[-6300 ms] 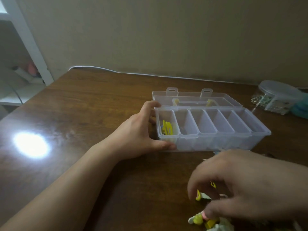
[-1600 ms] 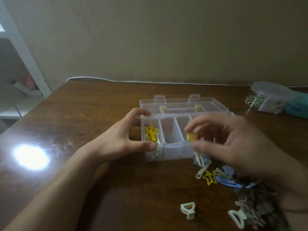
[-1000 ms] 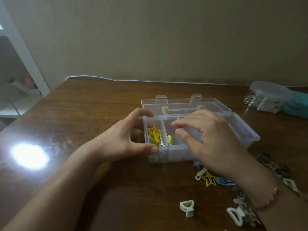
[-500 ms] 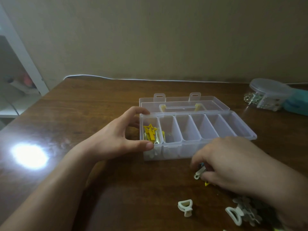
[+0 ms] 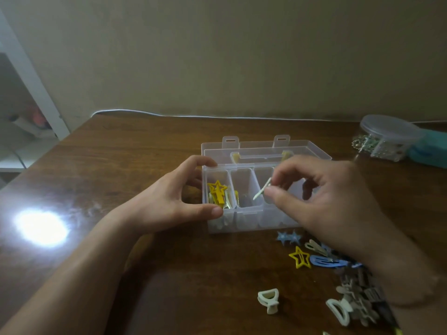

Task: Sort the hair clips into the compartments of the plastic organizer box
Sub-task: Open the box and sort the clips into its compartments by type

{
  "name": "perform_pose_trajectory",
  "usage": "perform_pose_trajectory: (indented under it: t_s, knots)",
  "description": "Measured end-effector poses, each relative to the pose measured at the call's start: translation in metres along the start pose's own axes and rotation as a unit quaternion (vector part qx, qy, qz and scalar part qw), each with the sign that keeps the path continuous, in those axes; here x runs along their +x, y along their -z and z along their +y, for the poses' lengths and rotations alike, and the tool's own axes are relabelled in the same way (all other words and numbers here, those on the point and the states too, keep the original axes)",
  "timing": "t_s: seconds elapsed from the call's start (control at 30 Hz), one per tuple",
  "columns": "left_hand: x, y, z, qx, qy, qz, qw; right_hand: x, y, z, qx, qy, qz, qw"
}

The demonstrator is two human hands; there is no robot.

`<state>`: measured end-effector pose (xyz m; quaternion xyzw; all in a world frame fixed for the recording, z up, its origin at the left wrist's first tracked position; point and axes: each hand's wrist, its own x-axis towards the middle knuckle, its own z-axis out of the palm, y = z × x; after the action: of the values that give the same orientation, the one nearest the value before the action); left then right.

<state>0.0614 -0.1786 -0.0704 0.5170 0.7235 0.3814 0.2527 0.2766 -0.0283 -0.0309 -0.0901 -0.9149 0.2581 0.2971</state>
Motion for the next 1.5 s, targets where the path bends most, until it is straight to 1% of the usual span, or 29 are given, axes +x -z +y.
perform_pose_trajectory:
  t_s: [0.07,0.17,0.3,0.37,0.43,0.47,0.5,0.53,0.6,0.63,0.67,0.77,0.83,0.97,1.1,1.17,1.23,1.3,1.33,1.37,1.4,1.43,1.47,1.5]
  knots:
    - [0.000,0.000,0.000,-0.002,0.000,0.001,1.000,0.001,-0.012,0.009,-0.064,-0.005,0.004,0.998]
    - [0.000,0.000,-0.001,-0.006,-0.002,0.000,1.000,0.001,-0.018,0.016,-0.100,0.004,-0.022,0.995]
    - [0.000,0.000,-0.001,-0.005,-0.003,0.003,1.000,0.004,-0.011,0.015,-0.100,0.018,-0.073,0.992]
    - [0.000,0.001,-0.002,-0.003,-0.002,0.000,1.000,0.004,0.001,0.012,-0.081,0.018,-0.078,0.993]
    - [0.000,0.002,-0.001,-0.001,-0.001,-0.001,1.000,0.003,0.023,0.006,-0.048,-0.015,-0.071,0.996]
    - [-0.001,0.003,-0.001,0.003,0.000,0.000,1.000,0.001,0.035,0.004,-0.040,-0.043,-0.086,0.995]
    - [-0.001,0.004,-0.001,0.007,0.000,0.002,1.000,-0.001,0.044,0.004,-0.049,-0.080,-0.133,0.987]
    - [-0.001,0.004,-0.001,0.010,0.001,0.002,1.000,-0.003,0.049,0.004,-0.077,-0.118,-0.209,0.968]
    - [-0.001,0.004,-0.001,0.011,0.004,0.004,1.000,-0.007,0.048,0.000,-0.168,-0.161,-0.364,0.902]
    - [-0.001,0.004,-0.001,0.010,0.005,0.005,1.000,-0.007,0.043,-0.003,-0.206,-0.165,-0.408,0.874]
    - [0.000,0.004,-0.002,0.009,0.005,0.005,1.000,-0.007,0.039,-0.004,-0.231,-0.163,-0.422,0.862]
    - [-0.001,0.004,-0.002,0.003,0.006,0.003,1.000,-0.006,0.032,-0.007,-0.290,-0.150,-0.408,0.853]
    - [-0.001,0.004,-0.003,0.001,0.006,0.005,1.000,-0.006,0.028,-0.007,-0.297,-0.139,-0.409,0.852]
    - [-0.001,0.004,-0.003,-0.004,0.004,0.002,1.000,-0.006,0.020,-0.009,-0.277,-0.122,-0.421,0.855]
    - [-0.001,0.005,-0.004,-0.007,-0.003,0.000,1.000,-0.007,0.017,-0.012,-0.278,-0.112,-0.435,0.849]
    - [-0.002,0.005,-0.003,0.000,-0.008,0.000,1.000,-0.008,0.017,-0.012,-0.253,-0.115,-0.452,0.847]
    - [-0.003,0.006,-0.001,0.019,-0.016,0.013,1.000,-0.006,0.016,-0.012,-0.219,-0.106,-0.460,0.854]
    - [-0.004,0.005,0.000,0.046,-0.022,0.030,0.998,-0.006,0.016,-0.011,-0.174,-0.087,-0.442,0.876]
    - [-0.005,0.005,0.001,0.059,-0.026,0.040,0.997,-0.005,0.016,-0.010,-0.132,-0.078,-0.414,0.897]
    - [-0.005,0.005,0.000,0.068,-0.030,0.049,0.996,-0.003,0.014,-0.010,-0.077,-0.065,-0.370,0.924]
    - [-0.005,0.005,0.000,0.072,-0.034,0.054,0.995,-0.002,0.012,-0.010,-0.009,-0.049,-0.303,0.952]
    - [-0.004,0.005,-0.001,0.074,-0.037,0.053,0.995,0.000,0.008,-0.011,0.059,-0.036,-0.218,0.973]
    - [-0.004,0.005,-0.002,0.076,-0.038,0.047,0.995,0.001,0.004,-0.010,0.103,-0.027,-0.129,0.986]
    - [-0.004,0.005,-0.002,0.077,-0.039,0.038,0.996,0.002,-0.001,-0.009,0.110,-0.019,-0.058,0.992]
